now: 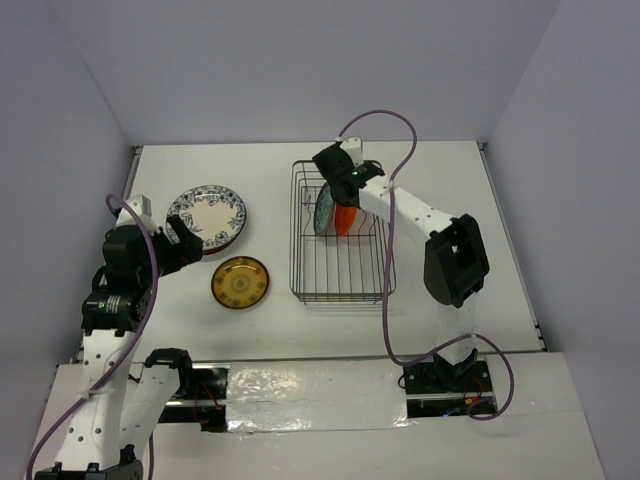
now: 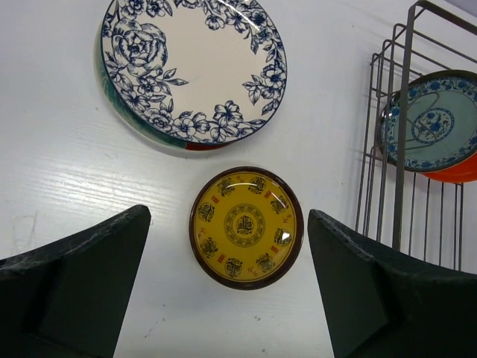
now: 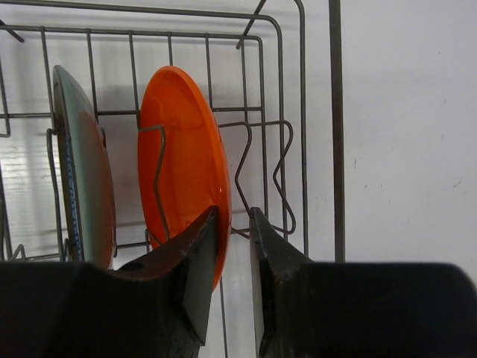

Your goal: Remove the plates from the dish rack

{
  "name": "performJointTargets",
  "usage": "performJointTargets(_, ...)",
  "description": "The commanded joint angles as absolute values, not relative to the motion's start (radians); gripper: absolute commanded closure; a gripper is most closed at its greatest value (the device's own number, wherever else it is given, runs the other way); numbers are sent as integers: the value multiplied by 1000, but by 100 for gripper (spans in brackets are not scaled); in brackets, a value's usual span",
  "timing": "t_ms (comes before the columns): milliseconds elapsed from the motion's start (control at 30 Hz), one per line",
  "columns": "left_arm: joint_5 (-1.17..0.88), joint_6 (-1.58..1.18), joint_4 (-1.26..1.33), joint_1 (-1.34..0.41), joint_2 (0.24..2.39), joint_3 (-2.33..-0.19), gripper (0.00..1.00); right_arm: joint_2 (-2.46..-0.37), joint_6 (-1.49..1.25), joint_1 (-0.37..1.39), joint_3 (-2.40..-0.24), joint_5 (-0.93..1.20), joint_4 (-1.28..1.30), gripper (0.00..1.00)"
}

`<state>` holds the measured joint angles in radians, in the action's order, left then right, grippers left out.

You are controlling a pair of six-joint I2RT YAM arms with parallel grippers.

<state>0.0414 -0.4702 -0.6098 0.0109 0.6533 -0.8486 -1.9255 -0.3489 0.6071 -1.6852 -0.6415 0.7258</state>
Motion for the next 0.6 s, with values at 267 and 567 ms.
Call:
performJointTargets(267, 48, -442, -580, -20, 601, -850, 0, -1939, -347, 600, -1726, -690, 715, 86)
performJointTargets(567, 46, -442, -578, -25, 607, -850, 0, -1918, -380, 601, -1790, -715, 773, 100)
